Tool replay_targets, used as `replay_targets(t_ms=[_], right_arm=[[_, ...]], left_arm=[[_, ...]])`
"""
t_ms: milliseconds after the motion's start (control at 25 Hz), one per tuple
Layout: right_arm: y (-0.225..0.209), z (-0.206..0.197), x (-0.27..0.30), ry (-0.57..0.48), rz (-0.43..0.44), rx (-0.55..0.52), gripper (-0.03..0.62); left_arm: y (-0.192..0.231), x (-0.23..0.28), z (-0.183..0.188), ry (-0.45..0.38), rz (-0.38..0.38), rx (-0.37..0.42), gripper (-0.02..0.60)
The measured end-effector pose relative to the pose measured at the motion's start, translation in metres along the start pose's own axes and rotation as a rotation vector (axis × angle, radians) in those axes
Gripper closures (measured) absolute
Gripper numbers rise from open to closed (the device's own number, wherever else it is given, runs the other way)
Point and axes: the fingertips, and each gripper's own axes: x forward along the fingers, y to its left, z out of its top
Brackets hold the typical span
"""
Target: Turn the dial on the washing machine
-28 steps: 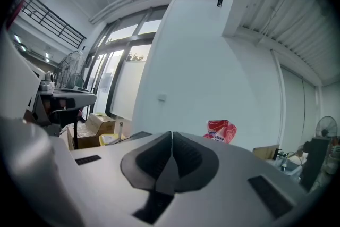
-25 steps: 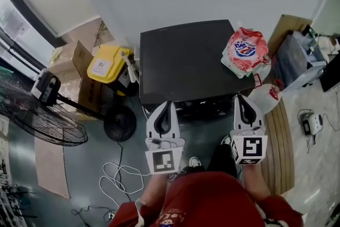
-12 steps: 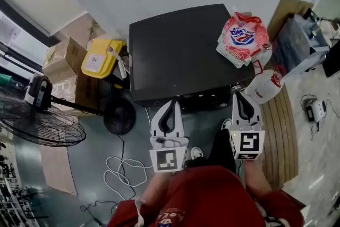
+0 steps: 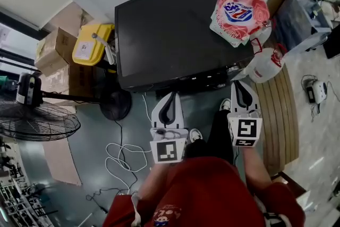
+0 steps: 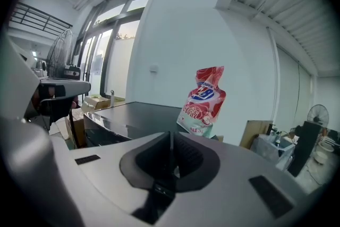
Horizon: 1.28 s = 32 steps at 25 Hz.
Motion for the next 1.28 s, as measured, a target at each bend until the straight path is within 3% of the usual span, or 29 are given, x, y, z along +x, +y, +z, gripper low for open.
replay_targets(t_ms=[360, 560, 840, 1280], right_arm=[[-0.011, -0.058, 0.028, 0.097, -0.004, -0.011, 0.518], [-0.014, -0.083, 0.047, 0.143, 0.024, -0.009, 0.412], [-0.018, -0.116, 0.072, 0.212, 0.045, -0.045, 0.323], [-0.035, -0.138, 0.109, 0.230, 0.014, -0.077, 0.267]], left_arm=[[-0.017, 0.008, -0.041, 0.055, -0.013, -0.023, 0.572], [-0.025, 0.012, -0.057, 0.086, -0.015, -0.029, 0.572], [-0.032, 0.014, -0.076, 0.105, -0.005, -0.029, 0.572], [-0.036, 0.016, -0.109, 0.171, -0.003, -0.040, 0.572]])
